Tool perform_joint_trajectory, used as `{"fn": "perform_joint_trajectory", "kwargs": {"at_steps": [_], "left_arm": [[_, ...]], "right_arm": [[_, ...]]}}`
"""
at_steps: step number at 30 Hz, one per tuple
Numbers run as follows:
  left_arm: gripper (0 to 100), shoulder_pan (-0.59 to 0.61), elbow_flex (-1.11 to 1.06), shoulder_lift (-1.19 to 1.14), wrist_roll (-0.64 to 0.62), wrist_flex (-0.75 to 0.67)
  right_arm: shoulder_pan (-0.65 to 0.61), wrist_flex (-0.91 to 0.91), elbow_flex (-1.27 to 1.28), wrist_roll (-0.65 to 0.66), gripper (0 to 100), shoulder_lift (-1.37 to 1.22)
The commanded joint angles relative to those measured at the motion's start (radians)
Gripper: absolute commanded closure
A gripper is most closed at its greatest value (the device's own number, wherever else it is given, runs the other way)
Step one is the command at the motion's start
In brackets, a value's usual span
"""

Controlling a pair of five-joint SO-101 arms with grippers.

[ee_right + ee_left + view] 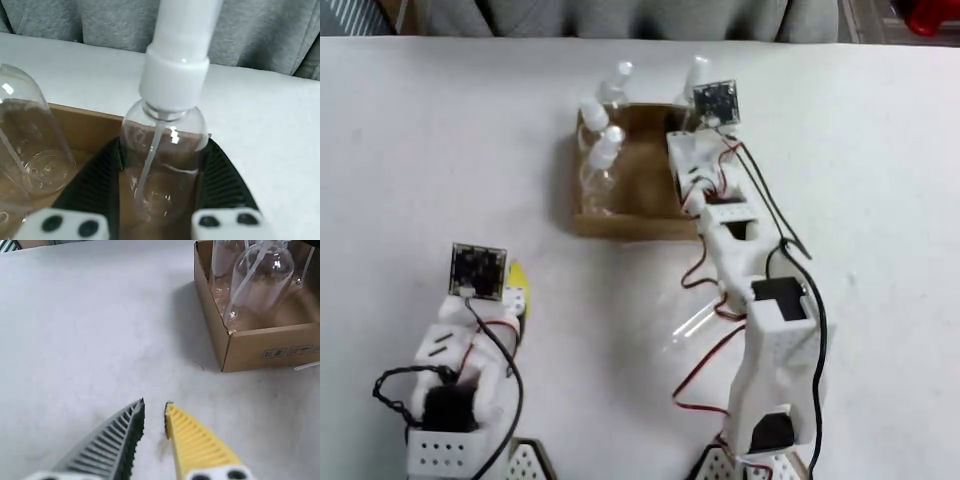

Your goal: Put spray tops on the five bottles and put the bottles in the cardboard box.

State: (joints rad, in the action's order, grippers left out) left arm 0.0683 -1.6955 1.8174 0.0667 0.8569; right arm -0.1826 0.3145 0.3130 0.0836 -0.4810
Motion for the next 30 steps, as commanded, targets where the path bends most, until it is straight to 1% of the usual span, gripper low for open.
{"fn": "perform_joint_trajectory", "kwargs": {"at_steps": [1,16,17,21,23,30], "left_arm": [[98,0.007,0.003,0.012,0.009,-0.002],[98,0.007,0.003,0.012,0.009,-0.002],[98,0.007,0.003,0.012,0.009,-0.002],[98,0.007,0.003,0.012,0.009,0.0],[98,0.007,0.003,0.012,0.009,0.0],[98,0.007,0.003,0.012,0.009,0.002]], "right_arm": [[-0.021,0.015,-0.003,0.011,98.3,0.027],[-0.019,0.019,-0.026,0.009,97.8,-0.007],[-0.019,0.019,-0.026,0.008,96.9,-0.005],[-0.019,0.016,-0.025,0.014,87.3,-0.012],[-0.019,0.016,-0.025,0.014,84.3,-0.012],[-0.025,0.018,-0.025,0.008,83.6,-0.013]]}}
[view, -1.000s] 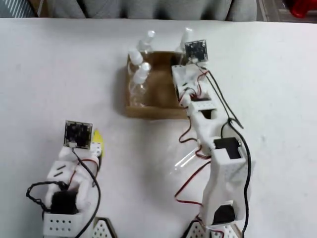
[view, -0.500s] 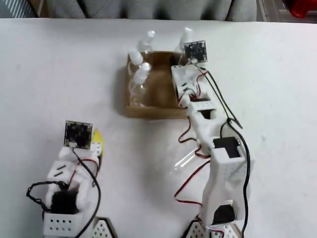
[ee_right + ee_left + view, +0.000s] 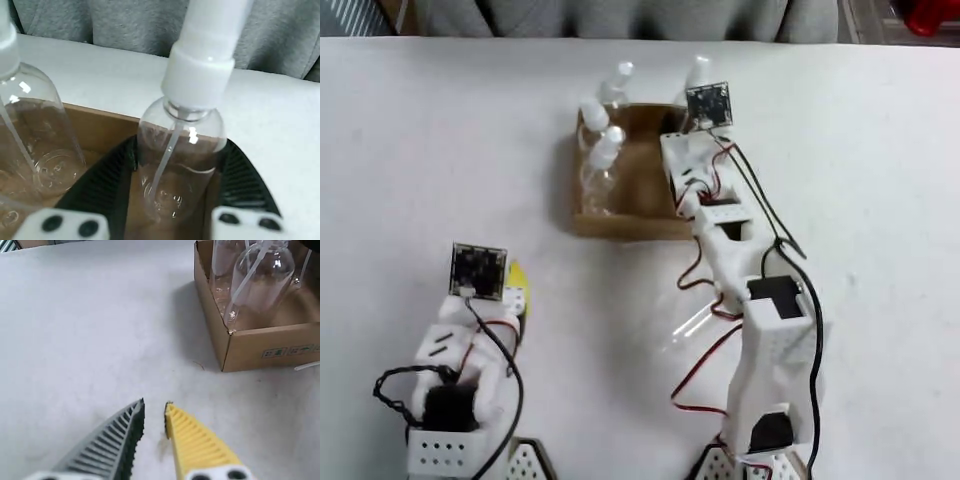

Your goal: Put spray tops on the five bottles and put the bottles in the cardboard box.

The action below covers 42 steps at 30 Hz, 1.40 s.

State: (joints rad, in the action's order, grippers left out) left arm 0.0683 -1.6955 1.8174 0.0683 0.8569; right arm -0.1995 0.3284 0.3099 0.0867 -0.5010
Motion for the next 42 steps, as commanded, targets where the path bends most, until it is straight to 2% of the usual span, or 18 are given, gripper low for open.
{"fn": "perform_joint_trajectory", "kwargs": {"at_steps": [1,10,18,35,42], "left_arm": [[98,0.007,0.003,0.012,0.008,0.002],[98,0.007,0.003,0.012,0.008,0.002],[98,0.007,0.003,0.012,0.008,0.002],[98,0.007,0.003,0.012,0.008,0.0],[98,0.007,0.003,0.012,0.008,0.0]], "right_arm": [[-0.008,0.004,-0.021,0.005,83.6,0.007],[-0.01,0.007,-0.021,0.003,83.4,0.01],[-0.016,0.007,-0.021,0.003,66.7,0.008],[-0.028,0.008,-0.021,0.003,65.9,0.024],[-0.013,0.007,0.051,0.002,65.9,0.148]]}}
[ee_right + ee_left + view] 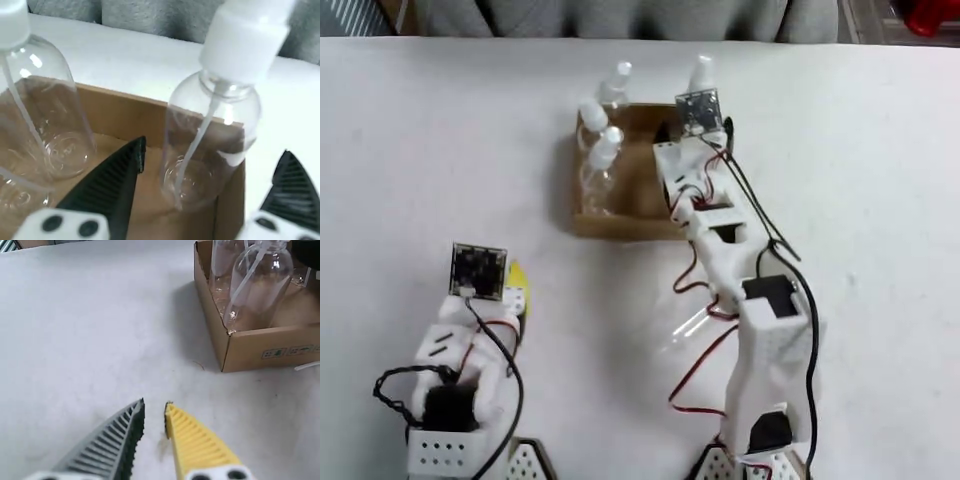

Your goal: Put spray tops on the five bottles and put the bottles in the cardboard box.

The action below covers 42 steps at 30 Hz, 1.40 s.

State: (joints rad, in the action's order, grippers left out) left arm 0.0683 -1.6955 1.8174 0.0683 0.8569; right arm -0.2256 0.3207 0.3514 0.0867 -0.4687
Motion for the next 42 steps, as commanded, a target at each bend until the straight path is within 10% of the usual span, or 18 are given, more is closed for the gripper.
{"fn": "perform_joint_trajectory", "kwargs": {"at_steps": [1,17,30,36,42], "left_arm": [[98,0.007,0.003,0.012,0.008,0.0],[98,0.007,0.003,0.012,0.008,-0.002],[98,0.007,0.003,0.012,0.008,0.003],[98,0.007,0.003,0.012,0.008,0.003],[98,0.007,0.003,0.012,0.008,0.006]], "right_arm": [[0.015,0.015,0.026,0.002,65.9,0.139],[0.045,-0.042,0.539,0.012,66.2,0.736],[0.202,-1.001,0.623,0.012,75.8,1.191],[0.292,-1.144,0.629,0.014,97.8,1.234],[0.357,-1.277,0.643,0.133,98.3,1.234]]}}
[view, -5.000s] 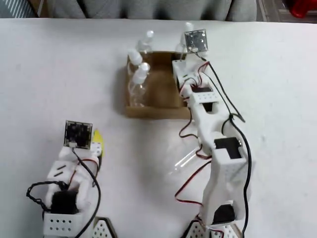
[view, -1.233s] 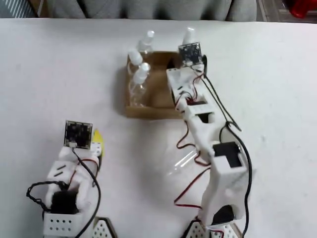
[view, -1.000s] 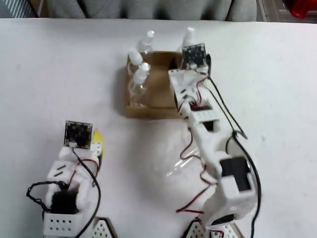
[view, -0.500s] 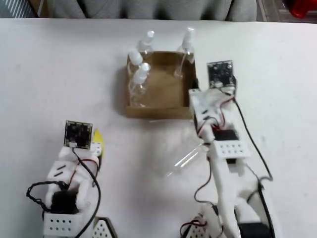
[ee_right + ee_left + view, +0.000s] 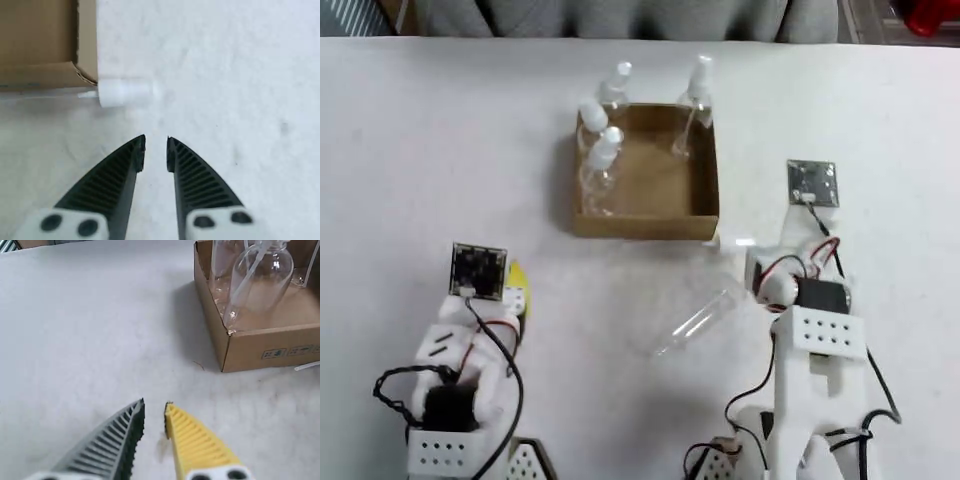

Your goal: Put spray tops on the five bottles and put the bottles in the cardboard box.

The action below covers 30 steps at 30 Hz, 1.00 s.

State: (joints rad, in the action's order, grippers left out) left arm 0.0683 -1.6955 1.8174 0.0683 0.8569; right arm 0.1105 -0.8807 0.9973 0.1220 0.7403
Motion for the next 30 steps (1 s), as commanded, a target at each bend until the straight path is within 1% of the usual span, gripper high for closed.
{"fn": "perform_joint_trajectory", "kwargs": {"at_steps": [1,2,6,9,11,17,21,30], "left_arm": [[98,0.007,0.003,0.012,0.008,0.006],[98,0.007,0.003,0.012,0.008,0.006],[98,0.007,0.003,0.012,0.008,0.006],[98,0.007,0.003,0.012,0.008,0.006],[98,0.007,0.003,0.012,0.008,0.006],[98,0.007,0.003,0.012,0.008,0.008],[98,0.002,0.003,0.012,0.008,0.008],[98,0.001,0.003,0.012,0.006,0.003]], "right_arm": [[0.021,-0.114,-0.002,0.14,98.5,0.025],[0.022,-0.156,-0.002,0.166,98.4,0.025],[0.047,-0.255,-0.002,0.18,98.4,0.031],[0.064,-0.282,-0.005,0.184,98.4,0.033],[0.081,-0.282,-0.008,0.229,98.3,0.036],[0.087,-0.176,0.057,0.232,98.3,0.036],[0.088,-0.084,0.132,0.173,98.3,0.035],[0.091,-0.107,0.13,0.173,98.4,0.025]]}}
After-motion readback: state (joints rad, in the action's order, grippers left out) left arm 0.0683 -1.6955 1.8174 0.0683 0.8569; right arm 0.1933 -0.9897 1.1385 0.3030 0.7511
